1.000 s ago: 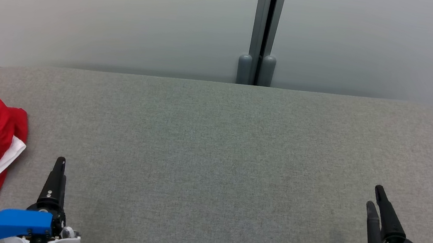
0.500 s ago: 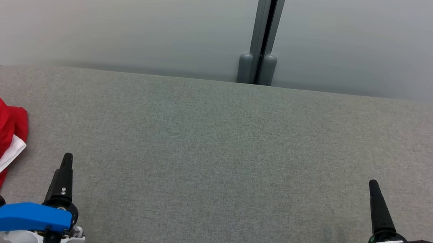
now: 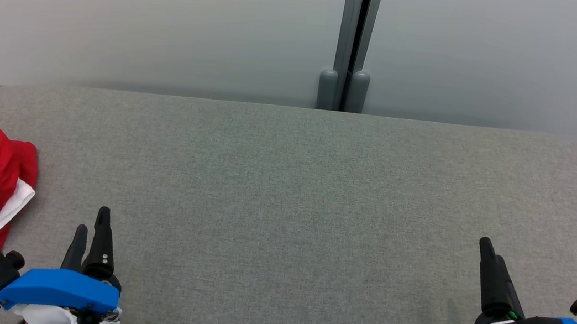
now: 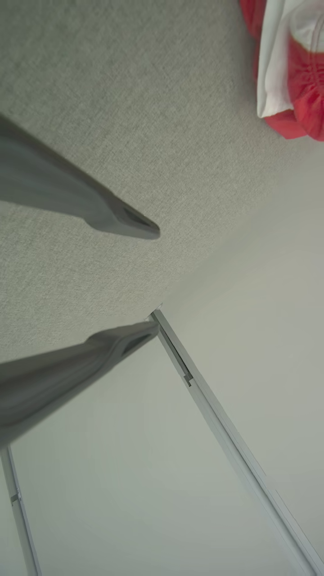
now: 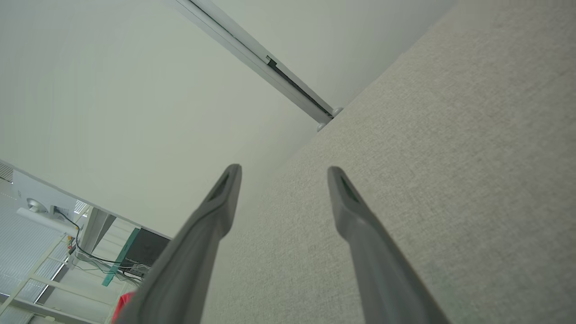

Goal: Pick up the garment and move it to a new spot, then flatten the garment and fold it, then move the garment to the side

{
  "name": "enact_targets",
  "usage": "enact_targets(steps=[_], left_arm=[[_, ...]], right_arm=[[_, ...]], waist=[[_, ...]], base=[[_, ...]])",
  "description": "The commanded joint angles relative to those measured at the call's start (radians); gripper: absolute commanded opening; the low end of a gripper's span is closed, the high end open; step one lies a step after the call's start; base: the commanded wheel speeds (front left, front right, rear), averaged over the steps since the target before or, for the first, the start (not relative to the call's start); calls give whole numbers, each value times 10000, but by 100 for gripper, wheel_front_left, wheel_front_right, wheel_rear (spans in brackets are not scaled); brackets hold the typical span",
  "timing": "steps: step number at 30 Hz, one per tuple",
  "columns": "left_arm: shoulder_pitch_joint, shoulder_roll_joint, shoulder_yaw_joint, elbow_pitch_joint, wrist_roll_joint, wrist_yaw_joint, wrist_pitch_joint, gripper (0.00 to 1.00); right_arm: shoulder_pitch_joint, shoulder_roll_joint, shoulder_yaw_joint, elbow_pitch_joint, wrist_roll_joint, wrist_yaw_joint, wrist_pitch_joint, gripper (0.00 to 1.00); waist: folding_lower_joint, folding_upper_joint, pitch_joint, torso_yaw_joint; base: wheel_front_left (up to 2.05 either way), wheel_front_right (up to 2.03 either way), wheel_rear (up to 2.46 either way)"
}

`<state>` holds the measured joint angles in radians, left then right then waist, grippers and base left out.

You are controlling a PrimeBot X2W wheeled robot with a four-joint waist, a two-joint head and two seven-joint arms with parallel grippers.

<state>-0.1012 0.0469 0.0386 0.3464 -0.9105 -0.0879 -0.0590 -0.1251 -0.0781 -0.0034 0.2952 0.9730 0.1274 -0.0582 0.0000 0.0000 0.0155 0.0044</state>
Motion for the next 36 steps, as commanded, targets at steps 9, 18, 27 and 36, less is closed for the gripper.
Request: enact_targets(steps=[9,18,27,36], left_arm=[[-318,38,-253,164,1629,130,-369,100],[-292,40,-422,224,2853,172,-634,100],[-176,48,-618,434,3972,241,-887,100],[-140,47,-768,589,4918,323,-1122,100]], right_arm=[[-339,-30,-123,59,-1703,33,-372,100],[-480,37,-214,357,-3134,35,-633,100],[-441,98,-252,658,-4436,37,-892,100],[-438,125,-256,863,-5551,35,-1125,100]], waist=[[0,0,30,24],[0,0,80,58],[0,0,30,64],[0,0,5,80]], base=[[0,0,0],[0,0,0],[0,0,0],[0,0,0]])
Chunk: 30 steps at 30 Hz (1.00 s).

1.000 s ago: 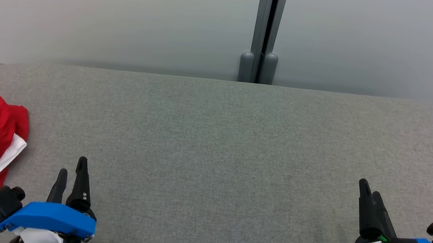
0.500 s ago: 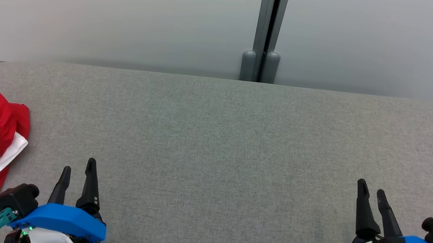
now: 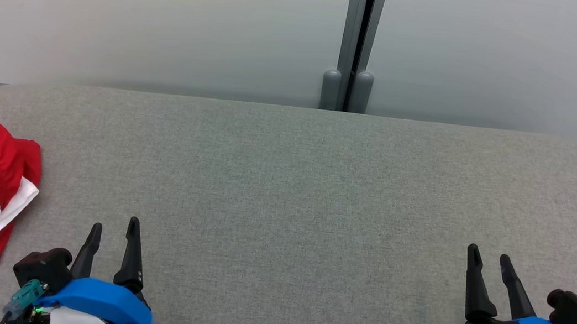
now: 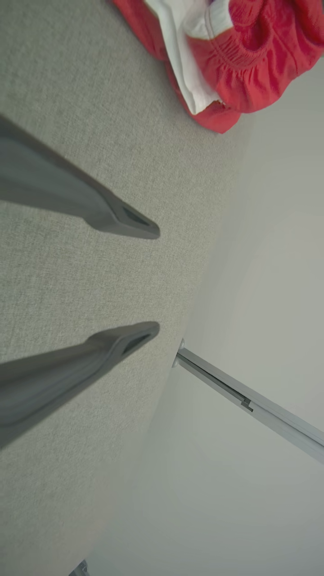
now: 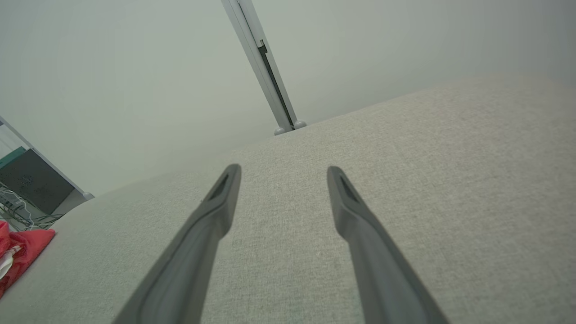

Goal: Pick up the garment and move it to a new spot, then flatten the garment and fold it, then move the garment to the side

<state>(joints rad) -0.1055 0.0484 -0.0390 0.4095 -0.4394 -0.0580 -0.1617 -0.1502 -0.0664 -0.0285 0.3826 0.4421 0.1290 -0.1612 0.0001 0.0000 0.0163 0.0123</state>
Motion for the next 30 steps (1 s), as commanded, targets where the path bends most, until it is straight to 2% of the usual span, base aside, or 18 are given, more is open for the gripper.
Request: enact_targets(steps=[1,30], left_arm=[[-95,31,-6,-28,299,37,-115,100],[44,27,-253,241,2685,276,-722,100]], right_arm=[[-183,13,-1,10,-337,20,-118,100],[-230,84,-110,383,-2961,26,-728,100]], waist=[[-1,0,-8,1],[-1,0,34,66]], base=[[0,0,0],[0,0,0]])
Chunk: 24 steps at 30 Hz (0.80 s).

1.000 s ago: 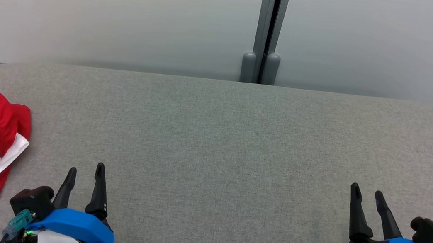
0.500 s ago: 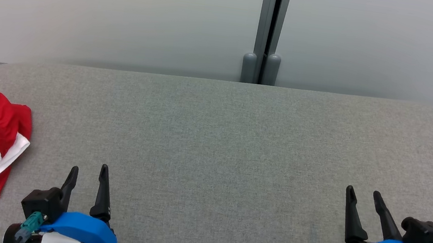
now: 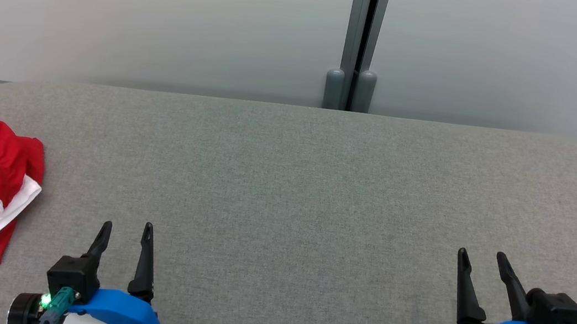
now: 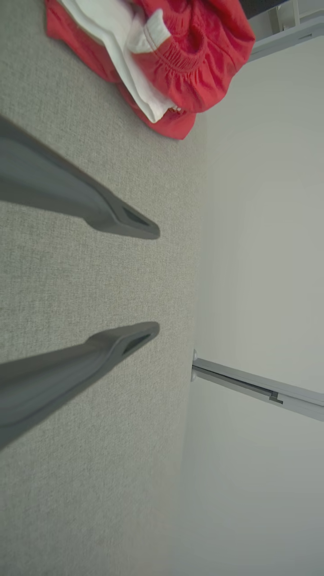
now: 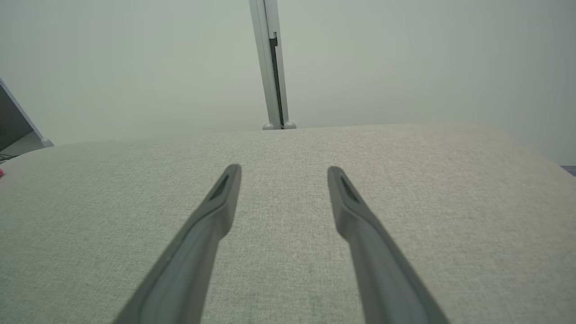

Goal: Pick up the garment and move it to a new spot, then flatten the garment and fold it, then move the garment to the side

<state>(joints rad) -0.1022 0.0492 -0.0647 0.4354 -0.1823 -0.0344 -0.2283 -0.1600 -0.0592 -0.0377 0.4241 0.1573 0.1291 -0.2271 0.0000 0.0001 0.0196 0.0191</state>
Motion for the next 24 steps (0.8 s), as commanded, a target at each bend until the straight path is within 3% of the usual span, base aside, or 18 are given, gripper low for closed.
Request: enact_targets(steps=[1,14,24], left_arm=[[17,19,2,-7,177,54,-69,100],[43,16,-209,107,939,160,-319,100],[109,16,-181,242,1097,308,-385,100]], right_arm=[[-131,14,-25,-41,-211,24,-82,100],[-46,37,-138,-76,-1239,26,-322,100],[73,57,128,-109,-1386,27,-397,100]], waist=[[0,-1,7,-2],[0,-1,27,259],[0,-1,63,1670]], base=[[0,0,0],[0,0,0],[0,0,0]])
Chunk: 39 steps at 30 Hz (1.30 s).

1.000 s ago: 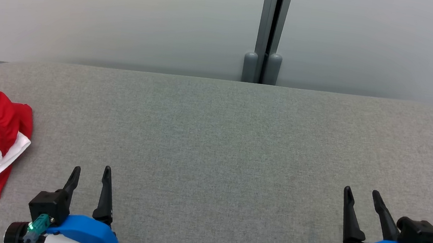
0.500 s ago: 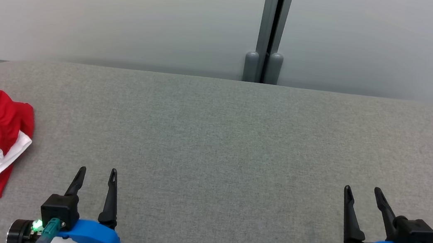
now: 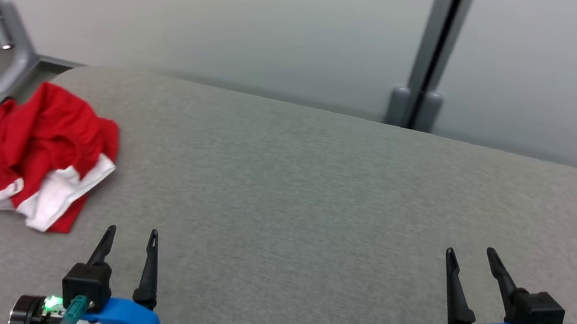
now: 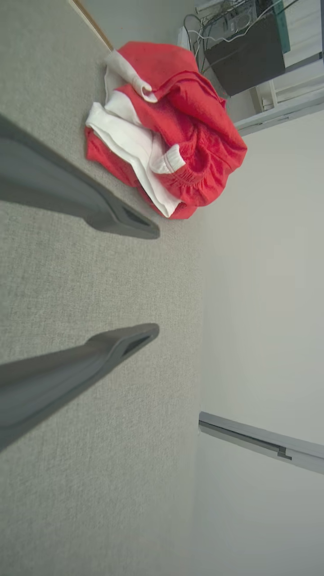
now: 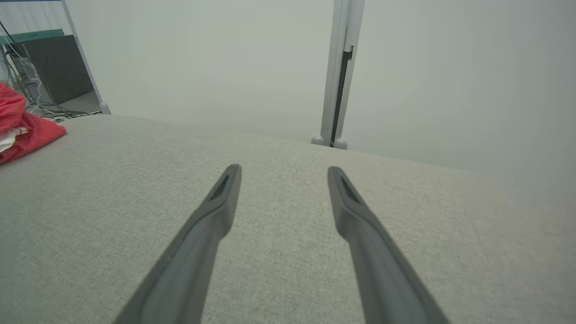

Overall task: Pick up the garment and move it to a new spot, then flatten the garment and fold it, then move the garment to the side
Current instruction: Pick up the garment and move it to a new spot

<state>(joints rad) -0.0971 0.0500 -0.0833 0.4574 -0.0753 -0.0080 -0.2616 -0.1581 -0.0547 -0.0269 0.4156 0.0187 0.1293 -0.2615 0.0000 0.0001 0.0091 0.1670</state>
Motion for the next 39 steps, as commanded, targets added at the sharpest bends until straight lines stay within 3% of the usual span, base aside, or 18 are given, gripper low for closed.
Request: enact_targets(steps=[1,20,32,39], left_arm=[[71,4,42,33,2,66,-52,100],[200,0,939,-209,-139,185,-50,100],[467,2,1181,-530,-581,517,-50,100],[51,1,1106,-313,-691,388,-52,100]], right_arm=[[66,9,63,-32,14,24,-53,100],[-199,22,647,-301,149,15,-47,100],[-624,-80,1424,-95,203,15,-47,100],[-511,-305,1451,-154,251,15,-47,100]], waist=[[0,-1,171,378],[0,-1,406,3605],[0,-1,700,3766],[0,-1,864,3723]], base=[[0,0,0],[0,0,0],[0,0,0],[0,0,0]])
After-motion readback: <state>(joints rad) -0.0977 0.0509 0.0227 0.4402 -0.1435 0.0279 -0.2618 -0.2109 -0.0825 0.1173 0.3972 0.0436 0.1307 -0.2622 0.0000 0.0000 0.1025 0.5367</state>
